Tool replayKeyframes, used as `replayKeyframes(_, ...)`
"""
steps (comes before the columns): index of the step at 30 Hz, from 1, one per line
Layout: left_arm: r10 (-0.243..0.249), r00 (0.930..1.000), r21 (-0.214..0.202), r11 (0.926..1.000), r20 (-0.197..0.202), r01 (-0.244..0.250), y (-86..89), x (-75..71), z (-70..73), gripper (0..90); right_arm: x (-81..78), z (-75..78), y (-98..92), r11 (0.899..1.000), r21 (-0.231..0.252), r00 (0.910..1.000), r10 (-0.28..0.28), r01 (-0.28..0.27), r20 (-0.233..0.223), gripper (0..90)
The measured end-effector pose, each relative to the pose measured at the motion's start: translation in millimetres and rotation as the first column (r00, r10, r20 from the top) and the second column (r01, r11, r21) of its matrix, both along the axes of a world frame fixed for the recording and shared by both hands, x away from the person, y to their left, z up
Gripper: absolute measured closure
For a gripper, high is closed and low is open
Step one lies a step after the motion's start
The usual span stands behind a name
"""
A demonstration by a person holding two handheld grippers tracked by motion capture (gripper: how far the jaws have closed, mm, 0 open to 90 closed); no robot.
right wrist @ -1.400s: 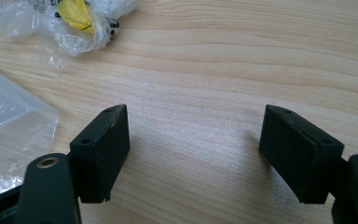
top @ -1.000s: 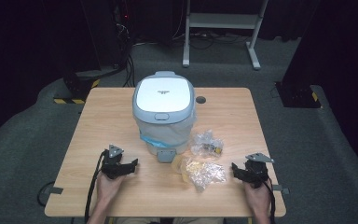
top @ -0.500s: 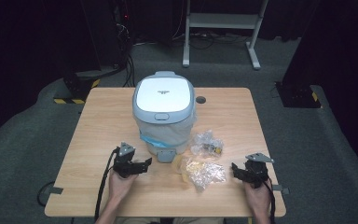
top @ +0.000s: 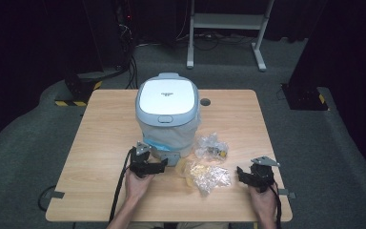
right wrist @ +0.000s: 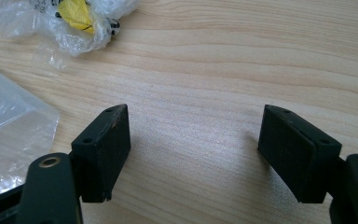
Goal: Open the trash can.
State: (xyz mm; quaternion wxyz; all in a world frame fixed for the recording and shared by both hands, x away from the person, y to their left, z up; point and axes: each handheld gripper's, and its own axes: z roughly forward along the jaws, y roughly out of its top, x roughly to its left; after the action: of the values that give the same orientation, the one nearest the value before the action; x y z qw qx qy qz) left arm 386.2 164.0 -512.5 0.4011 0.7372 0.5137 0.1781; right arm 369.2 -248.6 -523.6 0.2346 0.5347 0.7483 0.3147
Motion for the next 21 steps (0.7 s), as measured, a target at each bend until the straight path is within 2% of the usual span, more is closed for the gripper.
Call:
replayKeyframes(2, 0.011, 0.9999, -0.013, 0.9999, 0.001, -0.011, -0.7, 1.3, -1.3, 6.0, 0.0, 0.0, 0.0, 1.0, 0.001, 1.0, -0.001, 0.001, 0.0, 24.9)
replayKeyframes(17, -0.017, 0.999, 0.044, 0.9989, 0.042, 0.015, 0.9, 4.1, -4.1, 2.0, 0.0, 0.0, 0.0, 1.0, 0.001, 1.0, 0.0, 0.0, 0.0, 25.0)
replayKeyframes(21, -0.02, 0.9987, 0.037, 0.9992, 0.047, 0.018, 1.2, 5.2, -5.5, 1.0, 0.1, -0.1, 0.0, 1.0, 0.0, 1.0, 0.0, 0.0, 0.001, 25.0)
